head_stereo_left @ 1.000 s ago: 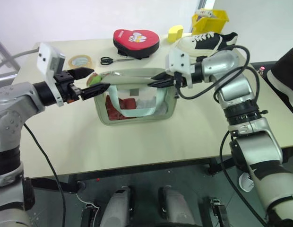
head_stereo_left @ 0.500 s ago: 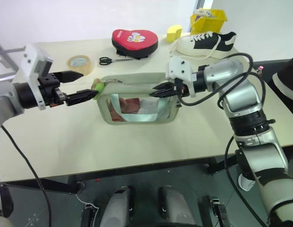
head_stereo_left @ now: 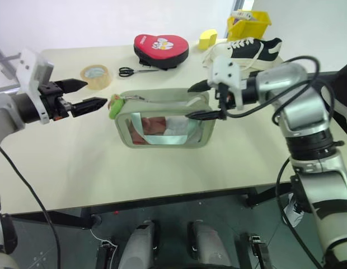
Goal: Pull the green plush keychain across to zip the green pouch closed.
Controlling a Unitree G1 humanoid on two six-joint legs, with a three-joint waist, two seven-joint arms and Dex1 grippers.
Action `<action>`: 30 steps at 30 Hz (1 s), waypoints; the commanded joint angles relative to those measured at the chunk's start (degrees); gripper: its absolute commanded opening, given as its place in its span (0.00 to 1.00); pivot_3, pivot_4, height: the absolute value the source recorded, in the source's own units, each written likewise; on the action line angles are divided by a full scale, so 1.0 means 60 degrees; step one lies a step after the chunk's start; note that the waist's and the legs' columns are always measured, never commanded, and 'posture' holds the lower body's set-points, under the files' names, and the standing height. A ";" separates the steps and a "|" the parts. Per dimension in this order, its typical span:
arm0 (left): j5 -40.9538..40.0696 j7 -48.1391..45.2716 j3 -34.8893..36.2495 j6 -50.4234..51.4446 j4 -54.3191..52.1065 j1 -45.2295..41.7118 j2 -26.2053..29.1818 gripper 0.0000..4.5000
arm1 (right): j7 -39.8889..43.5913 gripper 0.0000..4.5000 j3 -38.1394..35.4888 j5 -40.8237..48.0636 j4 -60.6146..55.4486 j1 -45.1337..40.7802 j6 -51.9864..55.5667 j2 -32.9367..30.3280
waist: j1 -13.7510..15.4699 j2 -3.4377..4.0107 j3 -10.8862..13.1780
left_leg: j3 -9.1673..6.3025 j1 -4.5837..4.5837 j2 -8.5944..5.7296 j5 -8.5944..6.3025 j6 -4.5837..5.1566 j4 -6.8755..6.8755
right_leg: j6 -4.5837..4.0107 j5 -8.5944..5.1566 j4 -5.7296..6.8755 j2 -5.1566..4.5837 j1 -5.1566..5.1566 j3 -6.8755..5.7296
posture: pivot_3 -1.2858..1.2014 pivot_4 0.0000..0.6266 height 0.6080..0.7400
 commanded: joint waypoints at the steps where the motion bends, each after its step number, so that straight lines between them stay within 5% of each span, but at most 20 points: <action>1: 0.0446 -0.0131 -0.0157 -0.0636 0.0483 -0.0267 -0.0038 1.00 | -0.0064 0.87 -0.0710 0.0456 -0.1161 0.0340 0.0568 -0.0779 | 0.0063 -0.0002 -0.0001 | 0.0000 -0.0001 0.0000 0.0000 0.0000 -0.0002 | -0.0001 0.0000 -0.0001 -0.0002 0.0000 -0.0001 | 0.52 0.24 1.00; 10: 0.0811 -0.0834 -0.0710 -0.0988 0.1287 -0.0844 -0.0057 1.00 | -0.0535 0.87 -0.0741 0.0774 -0.2086 0.1439 0.0980 -0.1244 | 0.0153 -0.0002 -0.0001 | 0.0006 -0.0005 0.0002 -0.0002 0.0001 -0.0005 | -0.0010 -0.0004 -0.0010 -0.0006 -0.0004 0.0006 | 0.52 0.24 1.00; 18: 0.1269 -0.0906 -0.1240 -0.1366 0.1529 -0.0942 -0.0574 1.00 | -0.0982 0.01 -0.0415 0.0683 -0.1761 0.1733 0.0595 -0.0878 | 0.0178 -0.0002 -0.0001 | 0.0006 -0.0011 0.0002 -0.0002 0.0004 -0.0005 | -0.0010 -0.0004 -0.0012 -0.0007 -0.0007 0.0005 | 0.52 0.24 1.00; 30: 0.2060 -0.0926 -0.1821 -0.2153 0.2552 -0.1664 -0.1683 1.00 | -0.1028 0.00 -0.0222 0.0684 -0.2058 0.1960 0.0447 -0.1041 | 0.0184 -0.0003 -0.0001 | 0.0006 -0.0009 0.0002 0.0010 0.0022 0.0005 | -0.0006 -0.0002 -0.0005 -0.0007 -0.0003 -0.0001 | 0.52 0.24 1.00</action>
